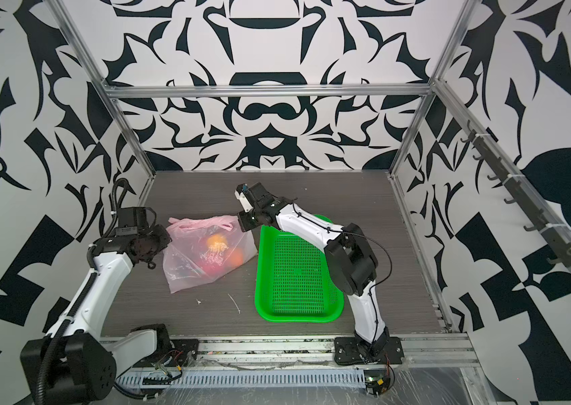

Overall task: Untie the knot of the plastic bag and take out the fruit
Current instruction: Untie the plastic bag at the center of the table.

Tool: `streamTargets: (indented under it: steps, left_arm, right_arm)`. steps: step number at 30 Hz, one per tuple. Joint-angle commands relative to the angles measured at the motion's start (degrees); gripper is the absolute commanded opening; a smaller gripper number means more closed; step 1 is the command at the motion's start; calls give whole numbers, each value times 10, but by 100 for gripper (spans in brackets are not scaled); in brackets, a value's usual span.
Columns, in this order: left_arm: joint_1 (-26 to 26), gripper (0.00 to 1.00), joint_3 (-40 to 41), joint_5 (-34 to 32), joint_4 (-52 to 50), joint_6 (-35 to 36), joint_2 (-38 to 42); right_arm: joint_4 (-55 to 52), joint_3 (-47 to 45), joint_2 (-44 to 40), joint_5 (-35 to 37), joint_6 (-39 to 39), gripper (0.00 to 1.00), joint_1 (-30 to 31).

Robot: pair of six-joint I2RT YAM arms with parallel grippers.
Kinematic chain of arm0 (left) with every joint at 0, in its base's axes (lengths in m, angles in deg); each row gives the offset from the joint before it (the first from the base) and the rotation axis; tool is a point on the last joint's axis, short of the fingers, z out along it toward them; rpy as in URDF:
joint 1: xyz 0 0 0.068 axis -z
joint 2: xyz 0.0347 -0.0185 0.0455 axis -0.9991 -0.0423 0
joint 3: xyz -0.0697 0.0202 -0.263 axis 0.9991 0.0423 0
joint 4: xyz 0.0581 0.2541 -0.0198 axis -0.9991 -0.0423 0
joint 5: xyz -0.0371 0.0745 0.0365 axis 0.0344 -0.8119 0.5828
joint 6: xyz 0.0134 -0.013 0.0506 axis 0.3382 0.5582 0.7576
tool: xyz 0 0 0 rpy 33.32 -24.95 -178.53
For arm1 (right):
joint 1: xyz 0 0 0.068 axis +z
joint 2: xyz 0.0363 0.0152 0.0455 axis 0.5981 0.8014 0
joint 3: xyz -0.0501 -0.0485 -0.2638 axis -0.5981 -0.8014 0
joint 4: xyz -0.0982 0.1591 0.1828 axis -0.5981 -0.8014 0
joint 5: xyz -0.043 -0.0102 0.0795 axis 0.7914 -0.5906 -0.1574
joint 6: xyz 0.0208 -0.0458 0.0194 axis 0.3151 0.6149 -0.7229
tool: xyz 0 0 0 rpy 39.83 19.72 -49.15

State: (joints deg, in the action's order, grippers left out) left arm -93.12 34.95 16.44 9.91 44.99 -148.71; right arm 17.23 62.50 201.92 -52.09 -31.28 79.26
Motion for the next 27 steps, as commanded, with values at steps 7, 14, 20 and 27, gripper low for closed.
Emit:
streamTargets:
  steps: [7,14,20,27]
  left_arm:
    - [-13,0,8,64,31,-17,15]
    - [-13,0,13,130,61,-1,15]
    - [-12,0,19,146,66,8,28]
    - [-12,0,22,151,61,16,37]
  right_arm:
    - [-1,-41,-90,35,23,2,15]
    - [-66,53,-57,132,111,27,78]
    - [-61,124,-12,152,158,42,110]
    - [-76,224,67,148,210,48,127]
